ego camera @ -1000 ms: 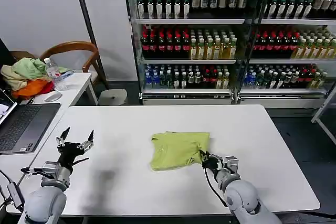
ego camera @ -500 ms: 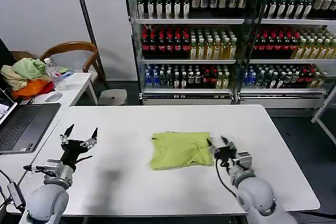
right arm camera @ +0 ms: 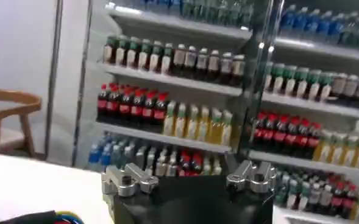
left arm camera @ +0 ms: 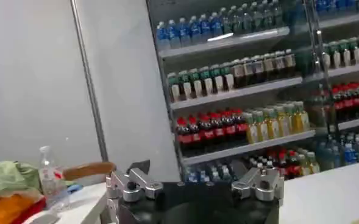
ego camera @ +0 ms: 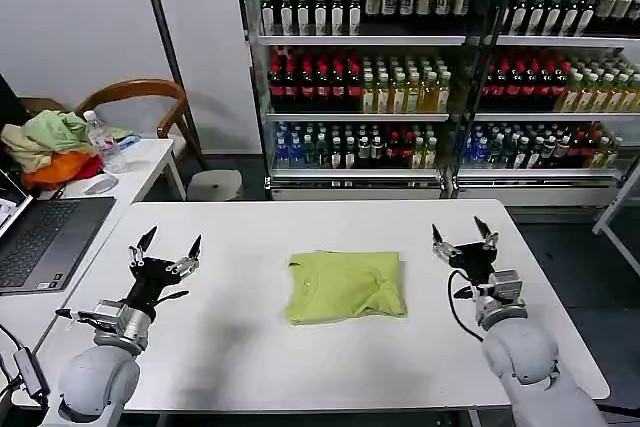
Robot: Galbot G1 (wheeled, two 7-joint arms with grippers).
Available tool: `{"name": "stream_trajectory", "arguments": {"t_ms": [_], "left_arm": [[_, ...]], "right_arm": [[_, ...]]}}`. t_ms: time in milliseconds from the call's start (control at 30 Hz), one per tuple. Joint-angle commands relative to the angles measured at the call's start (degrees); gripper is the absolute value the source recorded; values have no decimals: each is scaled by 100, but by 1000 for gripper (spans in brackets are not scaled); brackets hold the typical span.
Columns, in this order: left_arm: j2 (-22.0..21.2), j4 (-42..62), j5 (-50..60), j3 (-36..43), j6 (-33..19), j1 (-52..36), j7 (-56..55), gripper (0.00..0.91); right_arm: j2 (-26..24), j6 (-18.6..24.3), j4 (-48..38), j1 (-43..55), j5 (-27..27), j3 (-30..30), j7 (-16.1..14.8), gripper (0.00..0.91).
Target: Fold and organize the clothes.
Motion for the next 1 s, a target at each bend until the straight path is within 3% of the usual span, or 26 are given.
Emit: {"name": "stream_trajectory", "arguments": {"t_ms": [33, 567, 1000], "left_arm": [[43, 84, 183, 49, -290, -21, 83, 907], [100, 102, 313, 55, -434, -45, 105, 907], [70, 117, 496, 73, -554, -65, 88, 907]], "right_arm": [[-120, 510, -417, 47, -164, 341, -210, 907], [-79, 412, -338, 22, -303, 275, -303, 907], [-76, 635, -331, -29, -424, 389, -498, 907]]}}
